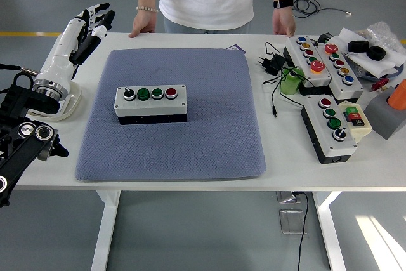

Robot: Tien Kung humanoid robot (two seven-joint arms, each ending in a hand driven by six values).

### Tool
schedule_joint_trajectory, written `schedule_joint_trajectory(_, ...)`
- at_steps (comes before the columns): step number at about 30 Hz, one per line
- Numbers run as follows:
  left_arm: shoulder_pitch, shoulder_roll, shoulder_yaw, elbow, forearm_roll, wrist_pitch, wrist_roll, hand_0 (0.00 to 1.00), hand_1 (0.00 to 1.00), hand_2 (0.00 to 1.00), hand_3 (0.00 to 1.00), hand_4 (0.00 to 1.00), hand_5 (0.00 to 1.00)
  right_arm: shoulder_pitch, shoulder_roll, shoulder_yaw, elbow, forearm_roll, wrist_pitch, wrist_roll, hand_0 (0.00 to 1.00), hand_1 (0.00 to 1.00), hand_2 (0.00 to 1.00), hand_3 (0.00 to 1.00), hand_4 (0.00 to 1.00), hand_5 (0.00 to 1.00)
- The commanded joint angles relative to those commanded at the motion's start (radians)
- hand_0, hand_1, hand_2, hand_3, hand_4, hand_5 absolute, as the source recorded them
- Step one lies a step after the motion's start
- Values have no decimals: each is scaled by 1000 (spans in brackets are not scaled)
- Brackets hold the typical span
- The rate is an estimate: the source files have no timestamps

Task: Pick up the button,place it on the desk,press the button,press the button

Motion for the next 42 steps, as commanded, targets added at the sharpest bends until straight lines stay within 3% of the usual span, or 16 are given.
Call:
schedule_joint_trajectory(2,9,-3,-4,13,-85,23,-28,820,871,951,957,764,998,0,0,0,0,1,-1,0,787,797,817,751,412,479)
schedule_joint_trajectory(3,11,-3,-6,16,-124,25,-32,874,917,997,998,736,998,0,1,0,0,1,-1,0,787,797,817,751,412,479)
schedule_joint_trajectory(16,30,-9,-26,51,-587,12,-128,876,913,981,988,688,998,3,1,-1,0,2,-1,1,787,797,817,751,412,479)
schedule_joint_trajectory(21,32,-9,-26,57,-595,12,-127,870,905,977,980,694,998,0,2,-3,0,6,-1,1,787,797,817,751,412,479)
schedule_joint_trajectory(31,94,-27,-120,64,-546,-22,-94,867,895,954,964,680,998,0,0,10,0,-5,-5,2,787,797,817,751,412,479)
schedule_joint_trajectory(42,106,-25,-143,55,-494,-59,-74,856,879,923,902,659,998,8,-3,18,0,-20,-7,1,787,797,817,751,412,479)
